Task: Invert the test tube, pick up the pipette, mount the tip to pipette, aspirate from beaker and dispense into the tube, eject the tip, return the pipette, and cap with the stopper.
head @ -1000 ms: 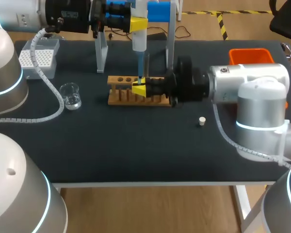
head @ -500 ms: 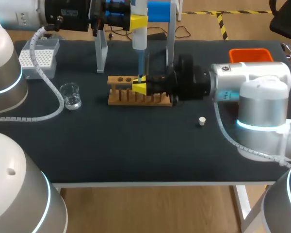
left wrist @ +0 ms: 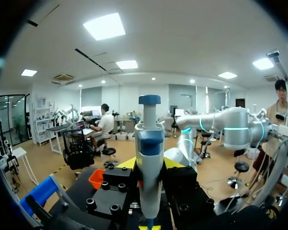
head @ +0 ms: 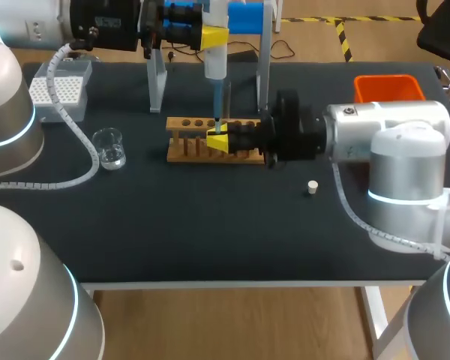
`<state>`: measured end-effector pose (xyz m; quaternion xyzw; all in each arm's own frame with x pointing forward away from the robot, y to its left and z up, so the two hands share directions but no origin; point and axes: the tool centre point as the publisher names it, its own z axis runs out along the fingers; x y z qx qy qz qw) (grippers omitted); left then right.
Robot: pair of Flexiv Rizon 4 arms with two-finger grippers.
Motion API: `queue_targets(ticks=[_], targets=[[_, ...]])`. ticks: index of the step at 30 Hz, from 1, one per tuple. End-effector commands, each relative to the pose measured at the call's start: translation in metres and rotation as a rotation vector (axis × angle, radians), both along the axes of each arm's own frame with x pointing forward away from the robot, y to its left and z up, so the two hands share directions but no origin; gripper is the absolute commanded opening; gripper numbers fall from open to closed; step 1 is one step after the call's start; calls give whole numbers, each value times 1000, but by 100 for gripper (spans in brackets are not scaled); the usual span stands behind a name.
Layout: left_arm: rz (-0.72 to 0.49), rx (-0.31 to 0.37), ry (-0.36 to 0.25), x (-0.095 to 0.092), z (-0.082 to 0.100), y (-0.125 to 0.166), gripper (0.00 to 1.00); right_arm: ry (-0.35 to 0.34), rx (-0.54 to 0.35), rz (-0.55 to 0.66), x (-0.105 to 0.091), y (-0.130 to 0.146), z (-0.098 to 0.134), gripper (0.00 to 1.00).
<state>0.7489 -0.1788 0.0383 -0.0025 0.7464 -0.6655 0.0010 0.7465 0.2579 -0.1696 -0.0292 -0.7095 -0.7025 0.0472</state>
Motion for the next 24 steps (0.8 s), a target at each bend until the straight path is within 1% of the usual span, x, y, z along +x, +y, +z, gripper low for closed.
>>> queue_targets(ticks=[1,24], targets=[[-2,0,-1,0,0,1,0,2,0,1,0,0,0,0],[-2,0,-1,0,0,1,0,-35,13,15,3,3,19,0]])
